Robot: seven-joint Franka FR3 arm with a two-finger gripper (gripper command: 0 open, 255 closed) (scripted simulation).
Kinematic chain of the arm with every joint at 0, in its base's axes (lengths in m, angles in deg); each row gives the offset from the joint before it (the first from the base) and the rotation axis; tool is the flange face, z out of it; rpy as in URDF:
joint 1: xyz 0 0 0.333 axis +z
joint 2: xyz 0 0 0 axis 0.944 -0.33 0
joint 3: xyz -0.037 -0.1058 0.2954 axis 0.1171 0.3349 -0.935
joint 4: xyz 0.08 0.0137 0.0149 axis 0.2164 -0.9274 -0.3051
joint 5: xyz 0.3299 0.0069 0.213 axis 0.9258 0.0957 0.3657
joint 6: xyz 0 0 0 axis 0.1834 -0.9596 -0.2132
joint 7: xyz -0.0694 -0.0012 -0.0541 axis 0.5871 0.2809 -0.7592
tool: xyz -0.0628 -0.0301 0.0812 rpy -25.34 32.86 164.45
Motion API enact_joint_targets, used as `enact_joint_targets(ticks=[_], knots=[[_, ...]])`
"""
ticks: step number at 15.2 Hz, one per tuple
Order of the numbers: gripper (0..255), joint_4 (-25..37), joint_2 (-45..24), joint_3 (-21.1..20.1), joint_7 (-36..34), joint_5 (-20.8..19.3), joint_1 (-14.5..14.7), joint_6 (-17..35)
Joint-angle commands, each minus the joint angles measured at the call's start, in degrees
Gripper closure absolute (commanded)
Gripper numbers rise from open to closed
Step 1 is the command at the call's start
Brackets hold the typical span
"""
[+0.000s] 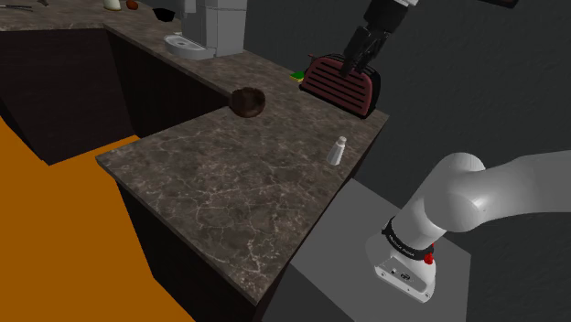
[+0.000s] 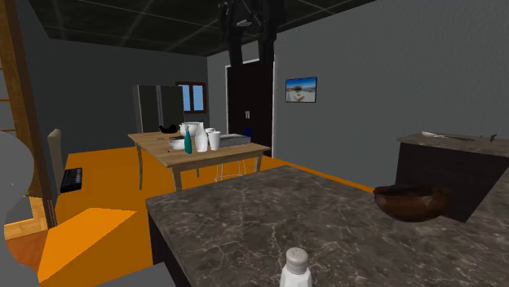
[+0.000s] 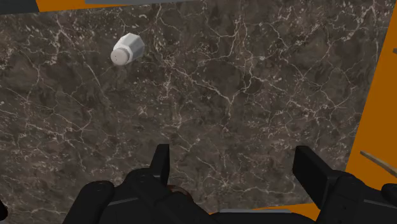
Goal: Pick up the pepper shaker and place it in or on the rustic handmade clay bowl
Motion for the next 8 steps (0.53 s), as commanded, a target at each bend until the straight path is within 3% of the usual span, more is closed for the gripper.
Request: enact_joint_targets(ticks=[1,8], knots=[[0,0.0,0.0,0.0,0.0,0.0,0.0,0.0],[0,-12.3,1.5,3.0,0.3,-2.3,-3.4,9.8]])
